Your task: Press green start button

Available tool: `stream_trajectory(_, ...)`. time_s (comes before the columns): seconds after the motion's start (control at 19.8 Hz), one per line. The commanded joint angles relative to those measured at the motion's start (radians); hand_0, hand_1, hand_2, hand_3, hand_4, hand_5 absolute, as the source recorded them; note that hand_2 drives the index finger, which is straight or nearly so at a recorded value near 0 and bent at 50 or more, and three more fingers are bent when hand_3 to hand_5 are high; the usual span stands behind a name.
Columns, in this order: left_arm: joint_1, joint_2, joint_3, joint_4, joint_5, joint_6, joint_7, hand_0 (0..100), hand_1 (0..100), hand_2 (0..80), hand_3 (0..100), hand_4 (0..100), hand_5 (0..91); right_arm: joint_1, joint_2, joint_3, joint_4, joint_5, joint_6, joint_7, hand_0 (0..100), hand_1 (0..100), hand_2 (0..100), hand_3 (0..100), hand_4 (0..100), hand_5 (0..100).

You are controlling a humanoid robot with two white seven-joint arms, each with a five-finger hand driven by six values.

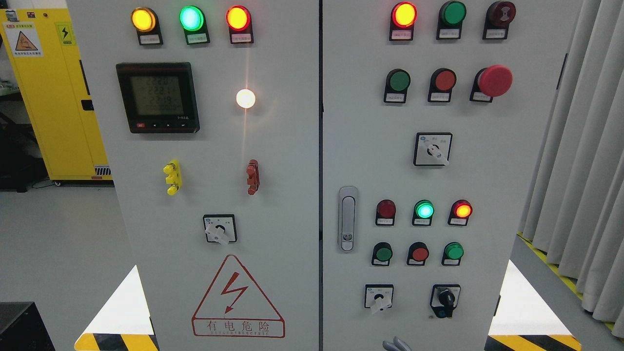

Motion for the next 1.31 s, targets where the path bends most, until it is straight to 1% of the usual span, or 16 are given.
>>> stream_trajectory(0.0, 0.000, 0.000, 0.000, -0.001, 0.000, 0.001, 0.000, 12, 56, 0.0, 0, 0, 0.0, 0.003, -0.018, 0.000, 0.008, -0.003, 0.001, 0.001, 60, 75, 0, 22, 24, 24)
stream_trajectory(0.15, 0.000, 0.000, 0.000, -0.001, 0.000, 0.001, 0.000, 12, 56, 0.0, 0, 0, 0.0, 0.003, -0.017, 0.000, 0.008, -0.003, -0.001, 0.004, 61, 75, 0, 20, 19, 21)
stream_trajectory(0.2, 0.000, 0.000, 0.000, 0.001, 0.000, 0.001, 0.000, 12, 56, 0.0, 0, 0, 0.0, 0.003, -0.017, 0.000, 0.008, -0.003, -0.001, 0.004, 63, 74, 0, 15, 13, 14)
stream_trajectory(0.4, 0.000, 0.000, 0.000, 0.001, 0.000, 0.001, 0.000, 12, 56, 0.0, 0, 0, 0.0, -0.006, -0.018, 0.000, 0.004, 0.029, 0.001, 0.005, 65, 73, 0, 12, 10, 10)
stream_trajectory(0.5, 0.000, 0.000, 0.000, 0.001, 0.000, 0.001, 0.000, 12, 56, 0.0, 0, 0, 0.0, -0.025, -0.018, -0.035, 0.005, 0.188, -0.002, 0.002, 62, 73, 0, 12, 11, 11)
stream_trajectory(0.61, 0.000, 0.000, 0.000, -0.001, 0.000, 0.001, 0.000, 12, 56, 0.0, 0, 0, 0.0, -0.043, -0.017, -0.113, 0.004, 0.402, -0.015, 0.001, 53, 75, 0, 14, 14, 12)
stream_trajectory(0.66, 0.000, 0.000, 0.000, 0.001, 0.000, 0.001, 0.000, 12, 56, 0.0, 0, 0, 0.0, -0.052, -0.017, -0.132, 0.002, 0.484, -0.024, -0.001, 47, 77, 0, 18, 19, 16)
stream_trajectory(0.76, 0.000, 0.000, 0.000, -0.001, 0.000, 0.001, 0.000, 12, 56, 0.0, 0, 0, 0.0, -0.082, -0.015, -0.141, -0.001, 0.604, -0.029, -0.015, 51, 80, 0, 25, 25, 22)
stream_trajectory(0.86, 0.000, 0.000, 0.000, -0.001, 0.000, 0.001, 0.000, 12, 56, 0.0, 0, 0, 0.0, -0.120, -0.012, -0.162, -0.007, 0.713, -0.027, -0.023, 56, 84, 0, 45, 53, 52)
stream_trajectory(0.91, 0.000, 0.000, 0.000, 0.001, 0.000, 0.001, 0.000, 12, 56, 0.0, 0, 0, 0.0, -0.137, -0.011, -0.173, -0.007, 0.756, -0.026, -0.024, 56, 85, 0, 48, 57, 57)
stream_trajectory(0.96, 0.000, 0.000, 0.000, 0.001, 0.000, 0.001, 0.000, 12, 56, 0.0, 0, 0, 0.0, -0.155, -0.009, -0.178, -0.007, 0.785, -0.022, -0.024, 56, 87, 0, 55, 68, 70)
stream_trajectory(1.01, 0.000, 0.000, 0.000, -0.001, 0.000, 0.001, 0.000, 12, 56, 0.0, 0, 0, 0.0, -0.180, -0.009, -0.181, -0.007, 0.805, -0.018, -0.024, 58, 91, 0, 68, 82, 88)
stream_trajectory(1.06, 0.000, 0.000, 0.000, -0.001, 0.000, 0.001, 0.000, 12, 56, 0.0, 0, 0, 0.0, -0.201, -0.011, -0.189, -0.004, 0.817, -0.007, -0.023, 61, 93, 0, 73, 86, 92)
stream_trajectory(1.11, 0.000, 0.000, 0.000, -0.001, 0.000, 0.001, 0.000, 12, 56, 0.0, 0, 0, 0.0, -0.223, -0.011, -0.193, 0.000, 0.827, 0.010, -0.024, 66, 95, 0, 84, 99, 100)
stream_trajectory(1.16, 0.000, 0.000, 0.000, -0.001, 0.000, 0.001, 0.000, 12, 56, 0.0, 0, 0, 0.0, -0.240, -0.011, -0.196, 0.002, 0.837, 0.030, -0.024, 64, 94, 0, 96, 100, 100)
stream_trajectory(1.26, 0.000, 0.000, 0.000, -0.001, 0.000, 0.001, 0.000, 12, 56, 0.0, 0, 0, 0.0, -0.269, -0.012, -0.196, 0.005, 0.854, 0.069, -0.024, 63, 94, 0, 97, 100, 100)
